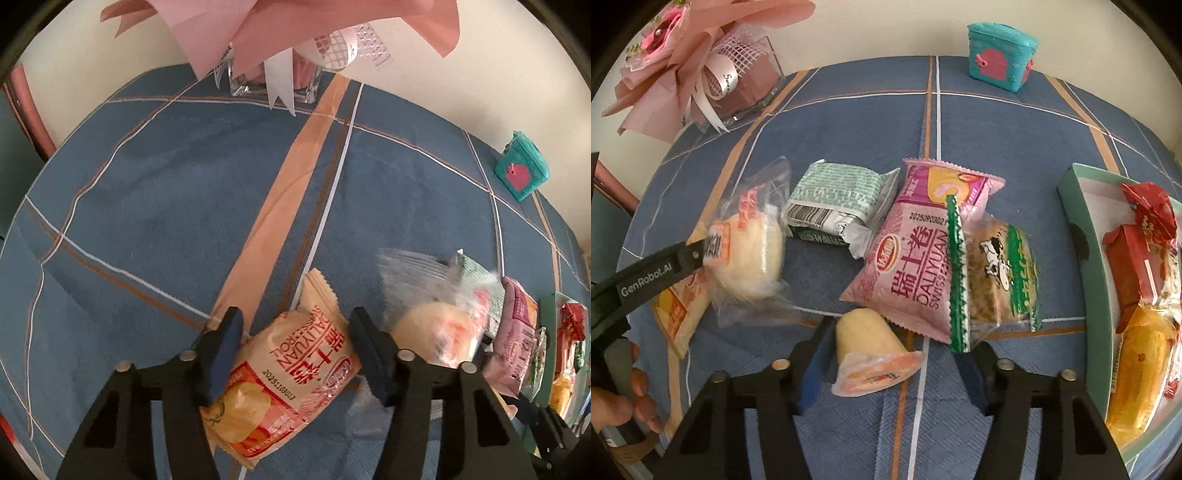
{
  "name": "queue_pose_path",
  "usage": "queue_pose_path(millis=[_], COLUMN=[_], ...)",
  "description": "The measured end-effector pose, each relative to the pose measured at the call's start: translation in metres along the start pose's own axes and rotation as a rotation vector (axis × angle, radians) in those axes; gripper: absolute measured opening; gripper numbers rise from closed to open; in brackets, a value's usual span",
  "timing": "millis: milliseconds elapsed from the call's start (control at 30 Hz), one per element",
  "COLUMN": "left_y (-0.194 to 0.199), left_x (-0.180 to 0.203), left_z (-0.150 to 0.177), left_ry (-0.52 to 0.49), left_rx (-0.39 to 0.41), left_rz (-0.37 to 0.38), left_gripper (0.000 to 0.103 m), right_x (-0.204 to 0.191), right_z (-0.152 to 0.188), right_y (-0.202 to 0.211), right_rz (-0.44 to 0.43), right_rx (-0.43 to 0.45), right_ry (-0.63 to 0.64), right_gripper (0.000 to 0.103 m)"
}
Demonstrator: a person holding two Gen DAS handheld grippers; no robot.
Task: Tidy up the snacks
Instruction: 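Grasp the jelly cup with the right tool while the left tool grasps the orange-printed Swiss roll bag, then carry the jelly cup with the right tool while the left tool carries the Swiss roll bag to the tray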
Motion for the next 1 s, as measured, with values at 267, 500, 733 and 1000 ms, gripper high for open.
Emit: queue_pose_path(millis=[267,500,733,1000], left_y=[0.002,0.003,0.003,0.012], left_x=[0.002,0.007,0.011,0.021], left_z=[0.017,0.031,0.040,0.059], left_ry=[0.005,-0.023,-0.055,-0.053], left_rx=[-0.046,-0.087,-0.097,-0.101], left_rz=[0.010,-0.004,-0.039,-0.060], left_gripper=[0.056,0.062,0.063,0.060], right_x=[0.007,0.014,0.011,0.006], right_z=[0.015,0.036,0.053,0.072], right_y=[0.011,0.021,0.024,0.030], right_rz=[-0.012,-0.018,-0.008,0.015], right_rx=[-0.021,-0.038,-0.048,-0.071], right_ry=[0.006,0.026,0.053,0.117], right_gripper=[0.047,0.047,0.048,0.048])
Point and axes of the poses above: each gripper's, at about its wrist camera, not at the fingertips, and y roughly against the way its jaws point, x to its right, z to its underside, the point moved 7 cm from there along -y, roughly the way its jaws point
